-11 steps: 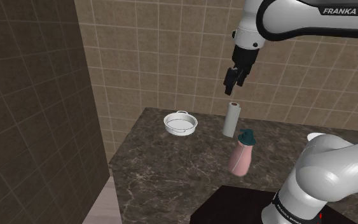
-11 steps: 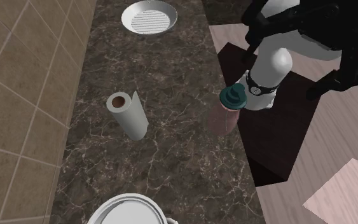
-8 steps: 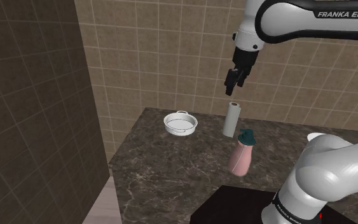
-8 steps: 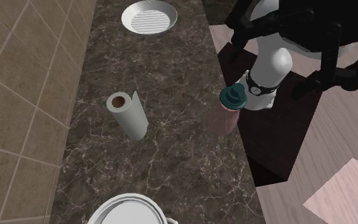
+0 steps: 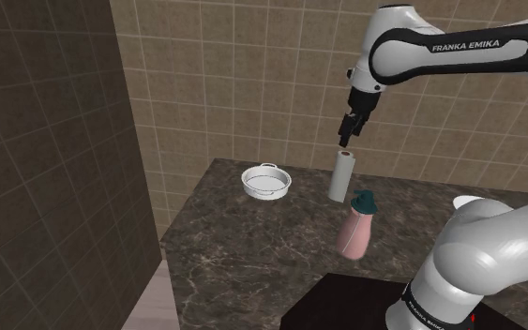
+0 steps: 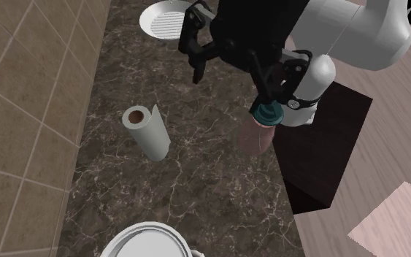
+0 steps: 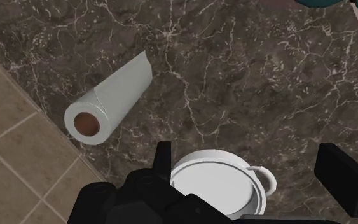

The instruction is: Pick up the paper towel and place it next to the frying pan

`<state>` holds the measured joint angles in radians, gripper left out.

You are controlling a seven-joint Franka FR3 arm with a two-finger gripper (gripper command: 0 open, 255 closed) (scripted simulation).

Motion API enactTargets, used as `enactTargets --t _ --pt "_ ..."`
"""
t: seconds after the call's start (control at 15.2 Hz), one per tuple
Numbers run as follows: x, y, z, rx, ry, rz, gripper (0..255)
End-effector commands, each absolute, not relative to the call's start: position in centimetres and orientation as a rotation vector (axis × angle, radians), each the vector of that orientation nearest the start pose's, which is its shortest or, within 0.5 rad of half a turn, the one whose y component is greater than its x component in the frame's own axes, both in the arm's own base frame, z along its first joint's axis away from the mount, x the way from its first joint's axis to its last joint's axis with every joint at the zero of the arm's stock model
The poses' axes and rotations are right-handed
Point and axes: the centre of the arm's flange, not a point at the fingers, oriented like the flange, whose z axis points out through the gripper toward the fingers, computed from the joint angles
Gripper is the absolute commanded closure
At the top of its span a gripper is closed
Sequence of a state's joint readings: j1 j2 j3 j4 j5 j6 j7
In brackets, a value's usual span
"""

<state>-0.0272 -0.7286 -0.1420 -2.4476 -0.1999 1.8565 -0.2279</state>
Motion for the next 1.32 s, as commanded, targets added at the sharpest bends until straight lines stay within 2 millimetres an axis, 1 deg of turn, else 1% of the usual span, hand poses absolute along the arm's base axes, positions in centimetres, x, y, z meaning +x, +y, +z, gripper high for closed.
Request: enactTargets --t 0.0,0.86,0.92,1.25 --pt "34.5 -10.4 54.0 -3.246 -0.231 -0.181 0" --pt "39.6 -25.1 45.4 -3.197 -0.316 -0.140 0" --pt "39.7 -25.4 45.3 -3.196 -0.317 -0.139 0" --pt "39.9 -25.5 42.6 -3.196 -0.317 -0.139 0"
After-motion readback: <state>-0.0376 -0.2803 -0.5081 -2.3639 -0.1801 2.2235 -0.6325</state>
